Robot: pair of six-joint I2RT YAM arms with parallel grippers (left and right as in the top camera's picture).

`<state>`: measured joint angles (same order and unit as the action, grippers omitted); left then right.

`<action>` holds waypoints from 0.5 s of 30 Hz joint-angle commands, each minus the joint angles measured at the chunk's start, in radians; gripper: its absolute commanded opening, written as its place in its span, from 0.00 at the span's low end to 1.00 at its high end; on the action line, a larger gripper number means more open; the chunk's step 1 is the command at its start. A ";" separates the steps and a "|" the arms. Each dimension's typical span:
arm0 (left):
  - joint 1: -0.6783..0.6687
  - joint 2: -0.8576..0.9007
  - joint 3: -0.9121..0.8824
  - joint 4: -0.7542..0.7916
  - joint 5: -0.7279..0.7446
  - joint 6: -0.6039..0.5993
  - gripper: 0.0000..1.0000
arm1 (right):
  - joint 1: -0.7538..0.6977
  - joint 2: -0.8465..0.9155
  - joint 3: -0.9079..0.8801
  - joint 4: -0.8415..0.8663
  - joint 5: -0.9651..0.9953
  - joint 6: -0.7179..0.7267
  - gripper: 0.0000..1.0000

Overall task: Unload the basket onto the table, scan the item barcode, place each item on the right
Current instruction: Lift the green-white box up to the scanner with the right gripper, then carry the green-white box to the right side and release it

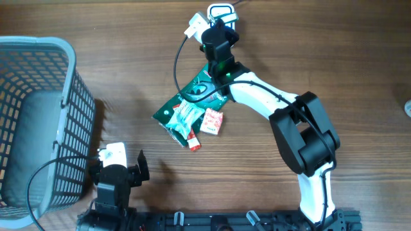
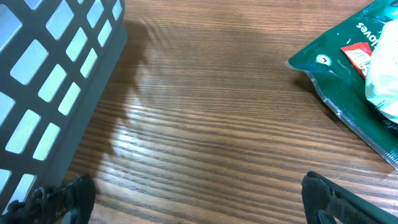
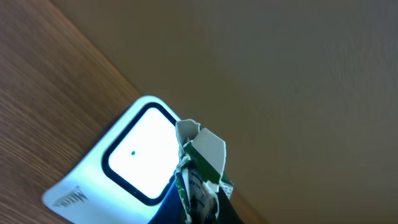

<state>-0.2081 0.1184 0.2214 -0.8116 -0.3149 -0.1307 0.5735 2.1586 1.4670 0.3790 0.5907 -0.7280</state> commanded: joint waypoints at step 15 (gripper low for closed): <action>0.005 -0.007 -0.012 -0.001 0.008 0.019 1.00 | -0.434 -0.010 0.061 -0.534 0.500 0.430 0.04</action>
<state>-0.2081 0.1181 0.2214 -0.8116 -0.3145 -0.1310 0.3004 2.1582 1.5208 0.0063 1.0756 -0.5228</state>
